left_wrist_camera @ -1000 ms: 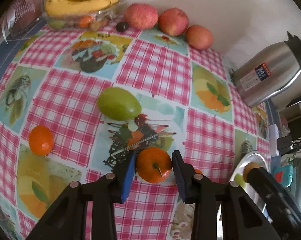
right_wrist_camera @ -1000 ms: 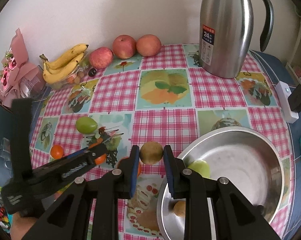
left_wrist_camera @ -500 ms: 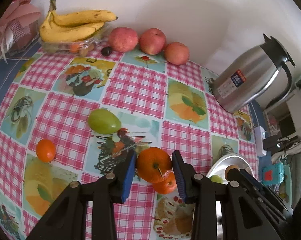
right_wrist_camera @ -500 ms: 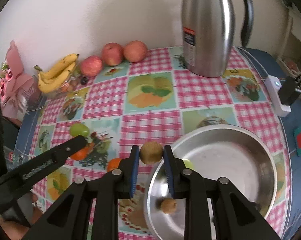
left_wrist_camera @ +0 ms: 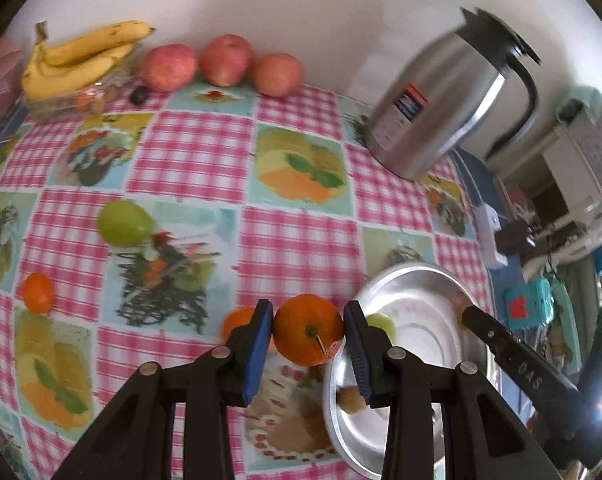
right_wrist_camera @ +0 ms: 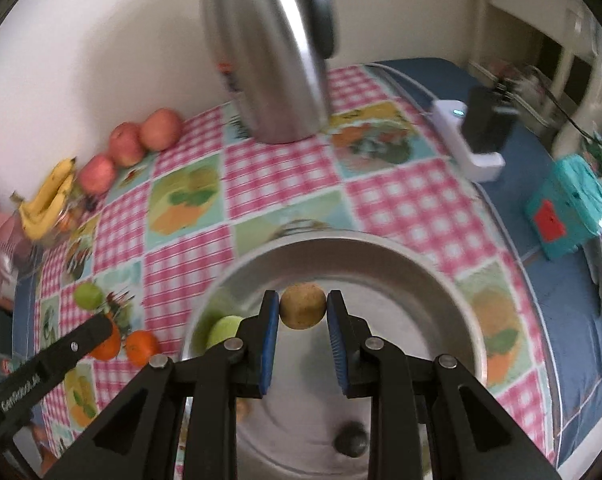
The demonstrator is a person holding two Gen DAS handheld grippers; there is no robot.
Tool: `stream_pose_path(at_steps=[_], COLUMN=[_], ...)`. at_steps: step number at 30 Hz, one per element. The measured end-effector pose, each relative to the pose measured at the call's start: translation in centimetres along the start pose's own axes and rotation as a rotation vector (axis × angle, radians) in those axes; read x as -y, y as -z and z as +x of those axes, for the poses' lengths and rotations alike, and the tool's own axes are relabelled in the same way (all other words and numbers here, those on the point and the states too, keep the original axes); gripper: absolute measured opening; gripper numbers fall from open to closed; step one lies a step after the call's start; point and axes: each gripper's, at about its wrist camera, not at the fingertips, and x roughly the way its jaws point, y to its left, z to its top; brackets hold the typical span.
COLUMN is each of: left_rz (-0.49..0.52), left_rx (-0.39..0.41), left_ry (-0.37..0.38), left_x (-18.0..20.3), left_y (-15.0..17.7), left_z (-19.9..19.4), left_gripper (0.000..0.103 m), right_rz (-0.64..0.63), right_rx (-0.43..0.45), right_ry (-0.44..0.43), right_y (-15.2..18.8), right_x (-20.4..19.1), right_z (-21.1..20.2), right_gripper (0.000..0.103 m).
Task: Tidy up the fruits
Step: 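Carry the kiwi and tangerine over the steel bowl and open both grippers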
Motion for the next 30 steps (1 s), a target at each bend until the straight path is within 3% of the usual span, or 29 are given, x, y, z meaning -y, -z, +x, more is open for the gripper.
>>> stream_pose_path(at_steps=[6, 13, 30], left_rz=[0.077, 0.180, 0.242], left_rx=[-0.032, -0.087, -0.174], left_ry=[0.037, 0.022, -0.015], left_x=[3.4, 6.6, 8.1], left_y=[1.1, 3.2, 5.8], left_z=[0.5, 2.4, 5.8], left_gripper=[0.039, 0.039, 0.040], right_rz=[0.038, 0.019, 0.031], right_rx=[0.022, 0.007, -0.080], right_ry=[0.023, 0.024, 0.029], right_y=[-0.2, 0.0, 0.9], right_x=[1.7, 1.4, 1.6], right_z=[-1.1, -0.9, 1.6], right_gripper=[0.025, 0.026, 0.026])
